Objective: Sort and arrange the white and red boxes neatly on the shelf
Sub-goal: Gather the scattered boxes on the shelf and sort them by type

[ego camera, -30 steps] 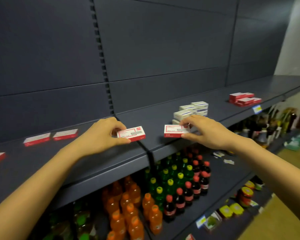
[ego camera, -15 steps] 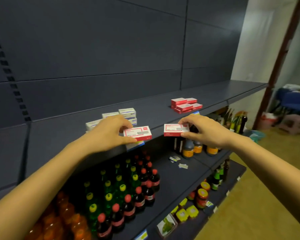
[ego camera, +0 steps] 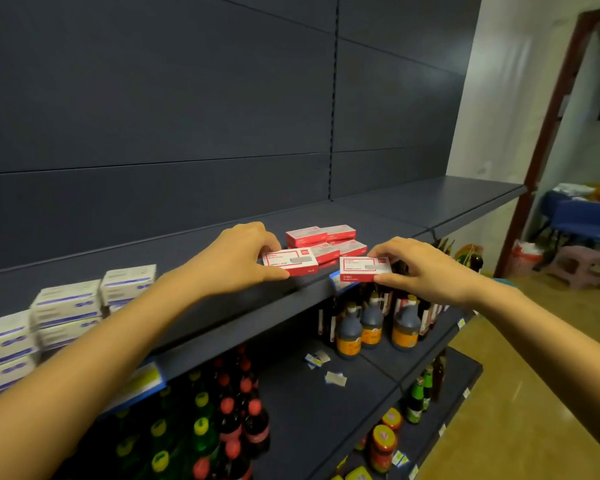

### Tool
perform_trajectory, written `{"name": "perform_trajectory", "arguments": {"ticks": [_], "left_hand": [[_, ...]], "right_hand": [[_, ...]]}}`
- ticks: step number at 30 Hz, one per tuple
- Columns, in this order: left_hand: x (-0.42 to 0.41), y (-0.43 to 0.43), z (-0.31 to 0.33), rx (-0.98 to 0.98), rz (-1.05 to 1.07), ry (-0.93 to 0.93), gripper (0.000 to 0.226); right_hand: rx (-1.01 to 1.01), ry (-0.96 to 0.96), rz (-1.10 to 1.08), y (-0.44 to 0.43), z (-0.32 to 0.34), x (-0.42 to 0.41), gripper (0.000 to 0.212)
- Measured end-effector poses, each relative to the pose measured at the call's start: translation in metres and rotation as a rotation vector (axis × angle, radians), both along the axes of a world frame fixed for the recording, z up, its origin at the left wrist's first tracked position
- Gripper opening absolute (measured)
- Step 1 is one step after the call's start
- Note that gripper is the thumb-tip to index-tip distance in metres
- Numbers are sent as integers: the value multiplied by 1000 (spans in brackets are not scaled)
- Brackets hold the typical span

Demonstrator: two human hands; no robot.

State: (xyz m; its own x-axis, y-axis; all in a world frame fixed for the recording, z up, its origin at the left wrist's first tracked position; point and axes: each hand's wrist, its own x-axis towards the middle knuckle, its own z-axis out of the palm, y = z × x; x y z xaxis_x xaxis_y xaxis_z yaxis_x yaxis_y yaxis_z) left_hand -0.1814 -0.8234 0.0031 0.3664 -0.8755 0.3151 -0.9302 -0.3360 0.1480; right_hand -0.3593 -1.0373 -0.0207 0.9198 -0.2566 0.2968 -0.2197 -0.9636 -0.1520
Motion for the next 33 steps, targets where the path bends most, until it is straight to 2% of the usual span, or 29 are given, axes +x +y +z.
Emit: {"name": "perform_trajectory", "arguments": {"ticks": [12, 19, 23, 26, 33], "left_hand": [[16, -89, -16, -25, 169, 71, 43], [10, -99, -25, -130, 311, 237, 40], [0, -103, -28, -227, 411, 180, 40], [-8, -103, -26, -285, 475, 138, 38], [-33, -83, -12, -243, 662, -6, 36]], "right_hand": [[118, -41, 207, -115, -9, 59, 40], [152, -16, 411, -143, -13, 96, 45], [149, -3, 481, -150, -15, 109, 45], [74, 5, 499, -151, -19, 113, 45], [8, -194, 618, -137, 1, 116, 36]]}}
